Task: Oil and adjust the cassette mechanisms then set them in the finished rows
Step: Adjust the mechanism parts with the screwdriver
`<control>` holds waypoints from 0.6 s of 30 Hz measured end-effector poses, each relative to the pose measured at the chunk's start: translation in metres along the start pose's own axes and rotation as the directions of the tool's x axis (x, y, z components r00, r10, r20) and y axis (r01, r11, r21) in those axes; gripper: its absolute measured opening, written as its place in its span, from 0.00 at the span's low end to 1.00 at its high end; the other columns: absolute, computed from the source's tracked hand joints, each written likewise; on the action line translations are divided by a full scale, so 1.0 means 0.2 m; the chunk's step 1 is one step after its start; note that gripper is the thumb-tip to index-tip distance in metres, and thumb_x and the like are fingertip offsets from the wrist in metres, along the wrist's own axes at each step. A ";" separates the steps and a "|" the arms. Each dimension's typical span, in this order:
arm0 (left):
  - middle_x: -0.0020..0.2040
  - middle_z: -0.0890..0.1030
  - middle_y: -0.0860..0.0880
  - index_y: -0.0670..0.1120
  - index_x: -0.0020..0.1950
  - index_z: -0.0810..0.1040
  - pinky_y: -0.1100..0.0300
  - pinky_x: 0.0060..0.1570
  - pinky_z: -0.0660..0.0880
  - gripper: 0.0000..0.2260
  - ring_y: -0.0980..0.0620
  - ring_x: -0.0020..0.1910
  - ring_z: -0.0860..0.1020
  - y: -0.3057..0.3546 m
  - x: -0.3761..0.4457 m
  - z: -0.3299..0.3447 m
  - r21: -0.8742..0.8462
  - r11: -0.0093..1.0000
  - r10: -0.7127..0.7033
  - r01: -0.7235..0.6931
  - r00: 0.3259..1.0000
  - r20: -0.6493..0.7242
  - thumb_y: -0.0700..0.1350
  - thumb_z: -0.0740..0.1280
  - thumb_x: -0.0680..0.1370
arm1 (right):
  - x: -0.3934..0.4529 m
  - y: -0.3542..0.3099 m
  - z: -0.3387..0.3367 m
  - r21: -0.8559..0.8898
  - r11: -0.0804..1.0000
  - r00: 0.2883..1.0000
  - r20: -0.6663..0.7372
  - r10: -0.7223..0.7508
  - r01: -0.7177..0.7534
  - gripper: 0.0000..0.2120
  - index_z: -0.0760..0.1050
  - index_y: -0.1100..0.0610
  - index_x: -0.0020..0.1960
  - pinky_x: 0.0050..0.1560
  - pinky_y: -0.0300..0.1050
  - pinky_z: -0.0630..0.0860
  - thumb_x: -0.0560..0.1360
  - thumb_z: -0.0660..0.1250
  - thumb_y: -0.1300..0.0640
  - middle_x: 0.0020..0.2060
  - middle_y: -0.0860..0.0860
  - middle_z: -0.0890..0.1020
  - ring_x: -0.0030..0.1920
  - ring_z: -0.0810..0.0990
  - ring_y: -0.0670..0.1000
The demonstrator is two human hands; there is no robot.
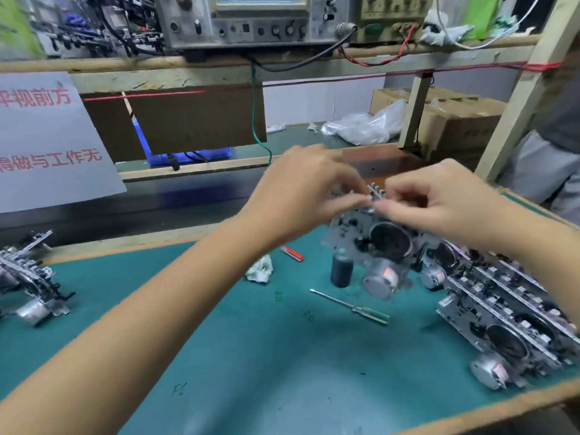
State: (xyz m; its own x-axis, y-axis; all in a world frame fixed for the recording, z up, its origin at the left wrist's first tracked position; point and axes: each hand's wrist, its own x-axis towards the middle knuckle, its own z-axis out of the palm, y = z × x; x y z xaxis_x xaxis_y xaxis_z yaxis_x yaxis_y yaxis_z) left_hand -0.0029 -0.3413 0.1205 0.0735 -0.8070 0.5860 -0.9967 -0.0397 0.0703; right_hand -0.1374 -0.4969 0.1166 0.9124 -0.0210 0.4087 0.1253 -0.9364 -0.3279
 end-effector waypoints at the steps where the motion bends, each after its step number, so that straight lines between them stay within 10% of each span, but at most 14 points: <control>1: 0.40 0.77 0.56 0.53 0.49 0.84 0.58 0.40 0.62 0.09 0.51 0.45 0.76 0.00 0.09 0.03 0.019 1.000 0.001 -0.001 0.999 0.038 0.55 0.67 0.76 | 0.00 0.04 -0.03 -0.023 0.999 0.999 -0.017 0.037 -0.037 0.22 0.65 0.55 0.28 0.28 0.39 0.59 0.75 0.63 0.45 0.21 0.46 0.65 0.25 0.64 0.46; 11: 0.62 0.78 0.48 0.52 0.68 0.71 0.52 0.58 0.68 0.18 0.47 0.63 0.74 0.03 0.33 0.53 0.323 0.925 -0.006 -0.199 0.844 0.536 0.54 0.61 0.79 | -0.12 0.47 0.20 -0.313 0.896 0.939 0.036 0.342 -0.315 0.19 0.65 0.53 0.29 0.28 0.39 0.61 0.77 0.64 0.53 0.23 0.47 0.70 0.26 0.68 0.46; 18: 0.79 0.50 0.52 0.51 0.79 0.45 0.53 0.67 0.66 0.35 0.47 0.73 0.63 0.03 0.27 0.71 0.219 0.954 -0.023 -0.203 0.681 0.732 0.55 0.63 0.79 | -0.19 0.50 0.22 -0.705 0.654 0.919 0.007 0.393 -0.275 0.17 0.66 0.50 0.36 0.33 0.42 0.62 0.78 0.56 0.42 0.30 0.46 0.74 0.34 0.74 0.51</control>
State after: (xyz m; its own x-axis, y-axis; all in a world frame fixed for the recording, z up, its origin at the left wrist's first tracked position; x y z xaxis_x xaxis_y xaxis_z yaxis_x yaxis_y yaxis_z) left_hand -0.0102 -0.4690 0.0387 0.0483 -0.9799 -0.1935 -0.9735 -0.0029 -0.2287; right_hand -0.1418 -0.5746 0.0311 0.8909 -0.3850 0.2410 -0.4430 -0.8538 0.2735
